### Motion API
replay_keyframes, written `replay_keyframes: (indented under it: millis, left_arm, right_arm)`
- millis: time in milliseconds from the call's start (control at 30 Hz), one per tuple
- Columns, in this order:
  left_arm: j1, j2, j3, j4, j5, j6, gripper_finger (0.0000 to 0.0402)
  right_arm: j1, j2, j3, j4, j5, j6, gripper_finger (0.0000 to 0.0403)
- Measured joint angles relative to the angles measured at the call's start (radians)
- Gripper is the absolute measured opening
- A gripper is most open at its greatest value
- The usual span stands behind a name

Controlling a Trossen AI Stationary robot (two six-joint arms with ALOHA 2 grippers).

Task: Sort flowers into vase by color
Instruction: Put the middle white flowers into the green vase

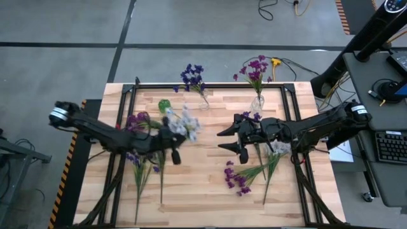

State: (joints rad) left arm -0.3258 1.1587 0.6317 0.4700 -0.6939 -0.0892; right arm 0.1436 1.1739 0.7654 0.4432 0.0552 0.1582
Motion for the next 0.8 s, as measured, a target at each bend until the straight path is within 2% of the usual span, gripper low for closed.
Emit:
replay_keyframes:
  millis: [133, 400, 567, 800]
  left_arm:
    - [0.02, -0.133, -0.05, -0.109, -0.158, -0.003, 0.0]
    - [0.142, -0.353, -0.191, -0.148, -0.159, 0.003, 0.0]
    - [0.278, -0.434, -0.256, -0.152, -0.076, -0.001, 0.0]
    - [0.526, -0.445, -0.26, -0.18, 0.086, 0.015, 0.0]
  right_arm:
    - [0.0, 0.004, 0.0, -0.004, 0.002, -0.01, 0.021]
    - [-0.006, 0.0, 0.0, -0.058, 0.065, -0.011, 0.021]
    - [-0.036, -0.023, 0.0, -0.088, 0.078, 0.006, 0.021]
    - [-0.069, -0.028, 0.0, -0.122, 0.079, 0.009, 0.021]
